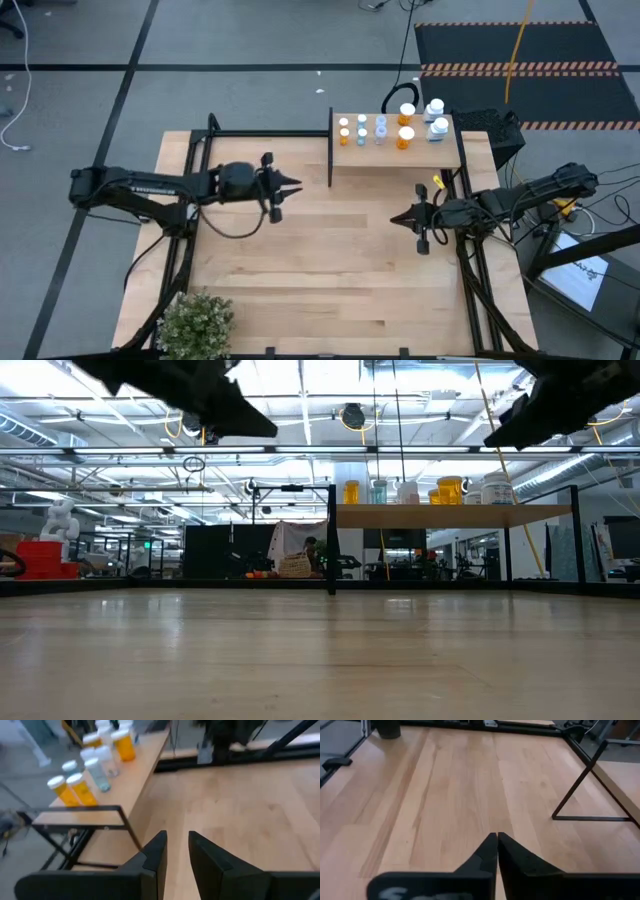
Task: Pick and place medicine bottles onto shelf by color
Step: Return to Home Position
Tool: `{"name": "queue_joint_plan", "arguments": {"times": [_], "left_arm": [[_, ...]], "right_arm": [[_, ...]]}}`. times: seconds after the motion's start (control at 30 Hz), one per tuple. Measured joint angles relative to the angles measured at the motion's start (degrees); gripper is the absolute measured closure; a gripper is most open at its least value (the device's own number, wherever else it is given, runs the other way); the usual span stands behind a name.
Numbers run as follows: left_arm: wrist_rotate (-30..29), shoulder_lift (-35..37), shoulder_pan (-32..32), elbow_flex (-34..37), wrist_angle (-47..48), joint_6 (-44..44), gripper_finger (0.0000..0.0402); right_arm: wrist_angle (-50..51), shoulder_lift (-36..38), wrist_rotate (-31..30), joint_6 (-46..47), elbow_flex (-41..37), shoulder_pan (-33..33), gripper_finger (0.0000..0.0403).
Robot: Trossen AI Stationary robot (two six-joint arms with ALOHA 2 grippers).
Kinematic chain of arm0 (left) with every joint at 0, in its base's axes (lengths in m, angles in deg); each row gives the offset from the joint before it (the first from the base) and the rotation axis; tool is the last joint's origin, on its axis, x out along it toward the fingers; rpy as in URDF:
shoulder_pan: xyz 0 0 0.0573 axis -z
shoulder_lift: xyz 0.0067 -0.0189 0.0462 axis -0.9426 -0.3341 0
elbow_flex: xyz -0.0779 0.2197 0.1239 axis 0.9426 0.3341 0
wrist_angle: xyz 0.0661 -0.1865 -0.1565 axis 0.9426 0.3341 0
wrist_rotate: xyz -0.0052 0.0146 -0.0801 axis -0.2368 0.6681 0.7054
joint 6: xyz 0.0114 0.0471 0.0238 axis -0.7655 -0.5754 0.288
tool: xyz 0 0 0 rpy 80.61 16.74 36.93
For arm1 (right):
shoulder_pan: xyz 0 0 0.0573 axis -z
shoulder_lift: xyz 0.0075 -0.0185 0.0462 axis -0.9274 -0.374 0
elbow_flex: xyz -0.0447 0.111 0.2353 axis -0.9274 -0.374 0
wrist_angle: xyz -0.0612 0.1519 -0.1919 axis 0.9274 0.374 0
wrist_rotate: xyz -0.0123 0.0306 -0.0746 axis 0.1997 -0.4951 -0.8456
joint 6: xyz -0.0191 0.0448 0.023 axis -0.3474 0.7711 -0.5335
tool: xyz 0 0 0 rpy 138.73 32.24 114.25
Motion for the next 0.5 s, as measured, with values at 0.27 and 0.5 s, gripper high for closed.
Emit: {"name": "queue_joint_plan", "arguments": {"times": [0.27, 0.5], "left_arm": [[-0.33, 6.30, 2.01, 13.22, -10.77, 3.81, 0.0321], [-0.30, 6.12, 1.92, 15.30, -10.77, 2.09, 0.0321]], "right_arm": [[-8.20, 3.93, 0.06, -2.77, -8.08, 0.00, 0.0400], [-15.05, 6.10, 0.35, -5.32, -14.89, 0.00, 0.0402]]}}
